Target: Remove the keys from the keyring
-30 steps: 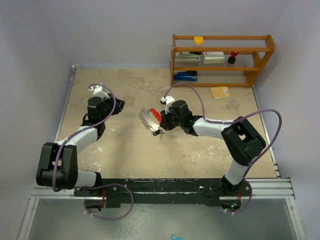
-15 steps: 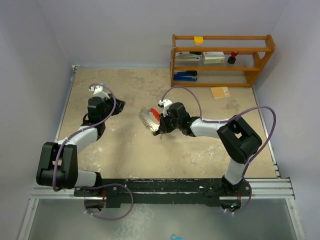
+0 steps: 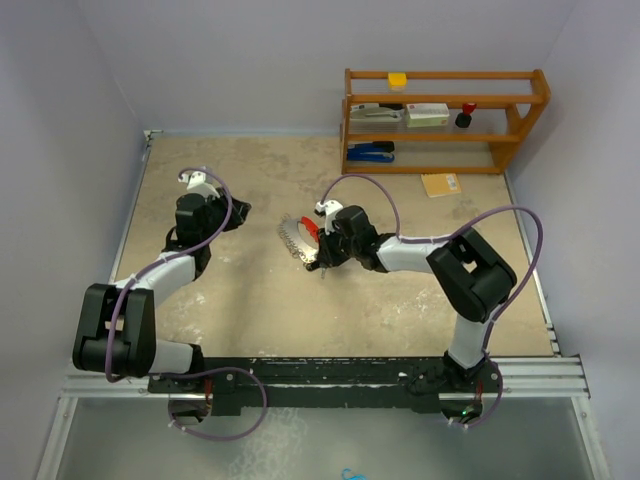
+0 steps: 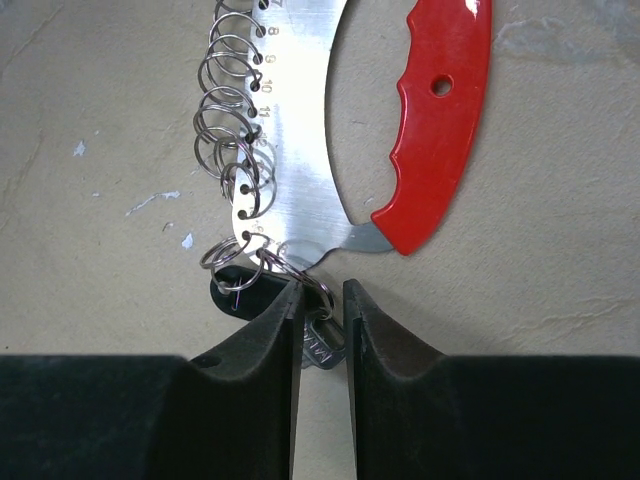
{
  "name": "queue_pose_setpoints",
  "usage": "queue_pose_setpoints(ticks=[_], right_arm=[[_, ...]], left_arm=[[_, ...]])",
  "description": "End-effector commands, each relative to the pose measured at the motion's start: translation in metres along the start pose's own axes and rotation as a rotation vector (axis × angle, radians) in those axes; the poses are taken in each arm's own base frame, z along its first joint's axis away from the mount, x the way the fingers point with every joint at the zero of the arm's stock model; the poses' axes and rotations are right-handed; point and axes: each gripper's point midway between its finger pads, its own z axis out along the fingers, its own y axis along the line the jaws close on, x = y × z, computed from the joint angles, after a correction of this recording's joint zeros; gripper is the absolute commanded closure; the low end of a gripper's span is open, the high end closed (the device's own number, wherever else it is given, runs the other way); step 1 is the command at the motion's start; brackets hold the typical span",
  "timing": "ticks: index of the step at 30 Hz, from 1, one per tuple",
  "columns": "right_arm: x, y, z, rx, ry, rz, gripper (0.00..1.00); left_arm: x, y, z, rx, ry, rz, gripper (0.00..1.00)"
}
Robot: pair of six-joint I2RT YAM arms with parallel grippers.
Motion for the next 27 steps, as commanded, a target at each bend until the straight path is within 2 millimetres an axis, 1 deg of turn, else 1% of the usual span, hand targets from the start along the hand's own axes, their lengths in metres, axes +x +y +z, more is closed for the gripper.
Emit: queue_pose_setpoints(ticks=[1,6,8,11,15,17,18,21,23,25,27], right_arm=[[-0.018,0.003,0.004,-0.001,-0.042,-0.024,0.74],[-0.015,0.003,0.006,0.000,-0.033,-0.018,0.75],[-0.014,0.002,0.005,0.004,-0.027,-0.019,0.82],[-0.013,0.001,0.005,0.014,-0.017,-0.025,1.00],[-0.011,-0.003,0.005,0.039,0.000,-0.029,1.00],[-0.014,-0.008,0.003,0.067,0.004,-0.034,1.00],[-0.019,-0.009,0.001,0.081,-0.002,-0.041,1.00],[-0.045,-0.010,-0.008,0.115,-0.052,-0.079,1.00],[-0.065,-0.009,-0.017,0.139,-0.089,-0.111,1.00],[-0.091,-0.007,-0.029,0.155,-0.136,-0.147,1.00],[-0.112,-0.004,-0.040,0.165,-0.172,-0.197,1.00]], left_arm=[[-0.015,-0.009,0.003,0.027,-0.040,0.012,0.79],[-0.014,-0.008,0.004,0.025,-0.036,0.013,0.79],[-0.014,-0.007,0.004,0.024,-0.036,0.013,0.79],[-0.014,-0.007,0.004,0.020,-0.038,0.012,0.79],[-0.018,-0.007,0.004,0.014,-0.053,0.016,0.79],[-0.022,-0.007,0.006,0.011,-0.060,0.025,0.79],[-0.024,-0.007,0.006,0.008,-0.065,0.028,0.79],[-0.029,-0.009,0.009,0.010,-0.077,0.033,0.79],[-0.033,-0.011,0.010,0.019,-0.083,0.034,0.79],[-0.037,-0.014,0.011,0.028,-0.091,0.036,0.79],[-0.041,-0.018,0.012,0.039,-0.101,0.040,0.80]])
